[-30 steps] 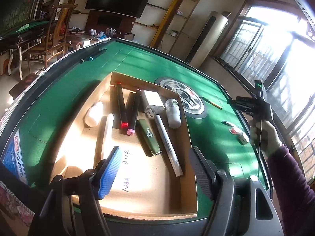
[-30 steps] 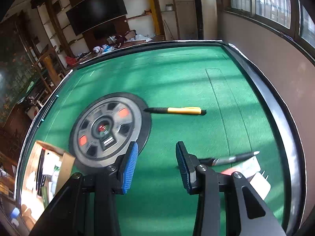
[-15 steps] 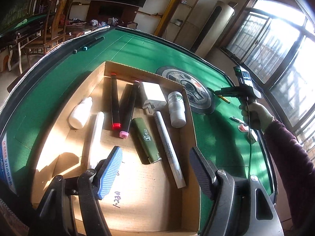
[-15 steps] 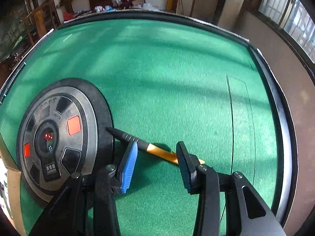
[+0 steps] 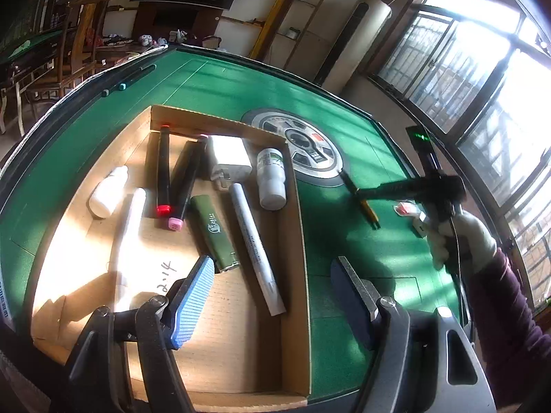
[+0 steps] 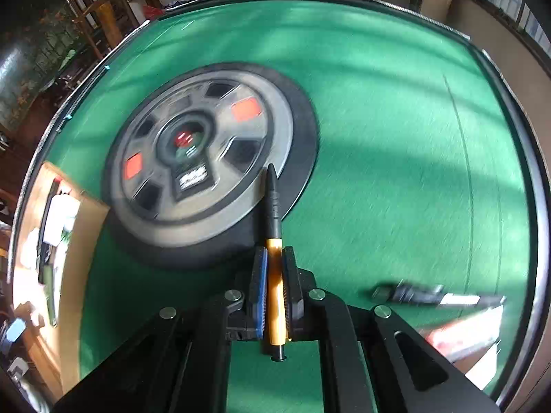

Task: Organize rigid objects

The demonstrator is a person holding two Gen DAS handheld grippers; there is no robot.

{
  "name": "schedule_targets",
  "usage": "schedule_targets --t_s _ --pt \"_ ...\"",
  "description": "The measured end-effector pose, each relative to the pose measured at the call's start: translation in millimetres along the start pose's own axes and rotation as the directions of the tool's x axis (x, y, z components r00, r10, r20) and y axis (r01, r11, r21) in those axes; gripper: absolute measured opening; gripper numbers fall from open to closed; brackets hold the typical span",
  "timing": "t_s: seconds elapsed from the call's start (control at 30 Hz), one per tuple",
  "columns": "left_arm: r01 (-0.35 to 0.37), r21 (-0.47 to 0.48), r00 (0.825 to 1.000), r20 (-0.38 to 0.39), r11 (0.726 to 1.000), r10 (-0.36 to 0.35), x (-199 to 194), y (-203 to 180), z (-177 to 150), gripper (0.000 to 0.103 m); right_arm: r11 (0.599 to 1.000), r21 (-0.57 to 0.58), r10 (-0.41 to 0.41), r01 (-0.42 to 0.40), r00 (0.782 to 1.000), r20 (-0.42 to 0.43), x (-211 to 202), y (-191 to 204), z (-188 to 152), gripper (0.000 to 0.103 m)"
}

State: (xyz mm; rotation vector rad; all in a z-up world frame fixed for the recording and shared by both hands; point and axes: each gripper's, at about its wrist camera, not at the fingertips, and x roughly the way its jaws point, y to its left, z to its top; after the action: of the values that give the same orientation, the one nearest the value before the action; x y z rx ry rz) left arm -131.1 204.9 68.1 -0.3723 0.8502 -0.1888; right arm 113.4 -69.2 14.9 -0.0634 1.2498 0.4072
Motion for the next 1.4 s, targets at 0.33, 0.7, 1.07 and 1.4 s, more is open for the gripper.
schedule_targets --t_s 0.33,0.7,1.07,1.4 --pt "0.054 0.140 0.997 -0.061 0.989 -0.046 10 -63 -10 0.074 0.991 0.014 0.131 -0.135 0.979 0.159 -71 12 -114 0.017" --pt "0.046 0.273 0.979 -0.205 0.961 0.011 88 -152 -16 0.074 0.909 0.407 -0.186 -0.091 0.785 0.591 -113 -138 -108 0.076" --pt "-0.075 0.426 0.974 -0.164 0.902 0.158 169 -182 -10 0.017 0.900 0.434 -0.233 -0.042 0.795 0.560 -102 -155 -112 0.076" --pt "-0.064 0.386 0.978 -0.159 0.920 0.134 160 -167 -12 0.010 0.877 0.476 -0.242 -0.069 0.793 0.560 -105 -166 -121 0.076"
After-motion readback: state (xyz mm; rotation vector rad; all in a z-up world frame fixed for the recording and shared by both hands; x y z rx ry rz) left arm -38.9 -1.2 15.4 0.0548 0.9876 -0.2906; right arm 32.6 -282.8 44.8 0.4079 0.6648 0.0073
